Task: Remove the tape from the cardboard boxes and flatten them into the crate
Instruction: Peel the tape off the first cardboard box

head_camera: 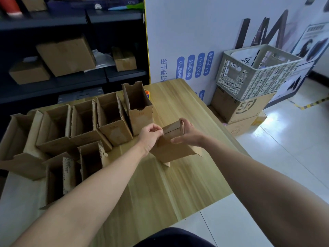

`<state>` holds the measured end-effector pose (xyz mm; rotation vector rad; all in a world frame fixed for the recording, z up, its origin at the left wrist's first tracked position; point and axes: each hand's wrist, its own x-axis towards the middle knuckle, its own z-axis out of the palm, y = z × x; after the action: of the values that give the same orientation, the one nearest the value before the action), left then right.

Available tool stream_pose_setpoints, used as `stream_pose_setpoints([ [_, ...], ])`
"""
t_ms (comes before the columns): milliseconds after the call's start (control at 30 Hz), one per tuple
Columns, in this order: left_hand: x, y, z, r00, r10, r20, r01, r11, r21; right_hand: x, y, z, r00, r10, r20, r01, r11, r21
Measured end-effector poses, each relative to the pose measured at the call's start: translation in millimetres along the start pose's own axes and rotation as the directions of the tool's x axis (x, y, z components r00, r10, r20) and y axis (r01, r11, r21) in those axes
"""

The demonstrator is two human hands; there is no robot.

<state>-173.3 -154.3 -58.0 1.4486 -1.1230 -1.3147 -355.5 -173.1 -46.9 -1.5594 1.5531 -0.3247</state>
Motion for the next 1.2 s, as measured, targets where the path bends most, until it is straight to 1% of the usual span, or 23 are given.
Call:
stream_pose_setpoints([
  [67, -0.4, -2.9, 5.3, 0.999, 0.029, -0.038, -0.025, 0.994, 0.103, 0.6, -0.7, -7.8, 0.999, 0.029, -0.024, -0.031, 0.997, -0.071],
  [133, 0.7, -6.7, 8.8, 0.995, 0.081, -0.063, -0.060, 0.957, 0.282, 0.7, -4.4, -15.1, 0.998, 0.067, -0.020, -0.070, 0.971, -0.228],
  [167, 1.3, -7.7, 11.1, 0.994, 0.097, -0.051, -0.074, 0.936, 0.343, 0.4, -6.1, -18.2, 0.996, 0.094, -0.012, -0.093, 0.942, -0.323],
  [200, 1.4, -7.9, 14.1, 0.994, 0.102, -0.027, -0.084, 0.924, 0.373, -0.3, -7.8, -20.8, 0.993, 0.120, -0.007, -0.111, 0.896, -0.429],
  [267, 1.3, -7.4, 21.4, 0.996, 0.089, 0.013, -0.087, 0.914, 0.396, -2.8, -10.8, -24.0, 0.990, 0.141, -0.013, -0.119, 0.773, -0.623],
  [333, 1.5, -8.0, 29.0, 0.996, 0.087, 0.020, -0.087, 0.900, 0.427, -3.7, -8.8, -23.7, 0.996, 0.087, -0.023, -0.076, 0.686, -0.724],
  [400, 1.7, -9.6, 36.2, 0.995, 0.097, 0.037, -0.103, 0.881, 0.462, -4.2, -1.4, -21.5, 0.999, 0.035, 0.000, -0.024, 0.678, -0.735],
  [500, -0.3, -10.9, 45.9, 0.997, 0.068, 0.048, -0.083, 0.878, 0.471, -8.9, 16.1, -21.0, 0.999, 0.041, 0.032, -0.005, 0.686, -0.728],
  [533, -0.9, -10.9, 47.6, 0.998, 0.055, 0.020, -0.058, 0.883, 0.467, -10.6, 23.0, -20.2, 0.998, 0.057, 0.040, -0.010, 0.689, -0.725],
  [633, 0.3, -13.3, 43.6, 0.993, 0.016, -0.121, 0.041, 0.890, 0.455, -16.4, 46.2, -9.9, 0.994, 0.099, 0.052, -0.031, 0.696, -0.717],
  [667, 0.9, -15.2, 39.2, 0.990, -0.008, -0.141, 0.071, 0.888, 0.453, -17.8, 53.2, -3.5, 0.994, 0.099, 0.051, -0.035, 0.712, -0.701],
  [733, 2.1, -19.9, 30.7, 0.991, -0.058, -0.118, 0.106, 0.881, 0.461, -18.6, 59.4, 10.4, 0.996, 0.068, 0.052, -0.019, 0.772, -0.635],
  [800, 2.2, -23.7, 26.6, 0.994, -0.068, -0.088, 0.102, 0.876, 0.471, -15.1, 53.6, 20.5, 0.995, 0.048, 0.088, 0.011, 0.823, -0.568],
  [867, 2.5, -24.3, 28.2, 0.996, -0.043, -0.079, 0.076, 0.871, 0.486, -10.0, 43.8, 26.4, 0.990, 0.050, 0.130, 0.033, 0.823, -0.567],
  [967, 3.5, -26.1, 32.2, 0.996, -0.063, -0.059, 0.083, 0.891, 0.445, -6.3, 35.1, 34.3, 0.984, 0.086, 0.156, 0.022, 0.811, -0.584],
  [1100, 4.3, -27.9, 30.8, 0.995, -0.068, -0.072, 0.091, 0.917, 0.389, -6.4, 28.8, 42.0, 0.991, 0.060, 0.116, 0.015, 0.829, -0.559],
  [1200, 4.8, -24.2, 29.0, 0.990, -0.129, -0.059, 0.140, 0.951, 0.274, -7.2, 23.3, 49.6, 1.000, 0.000, 0.018, 0.012, 0.761, -0.649],
])
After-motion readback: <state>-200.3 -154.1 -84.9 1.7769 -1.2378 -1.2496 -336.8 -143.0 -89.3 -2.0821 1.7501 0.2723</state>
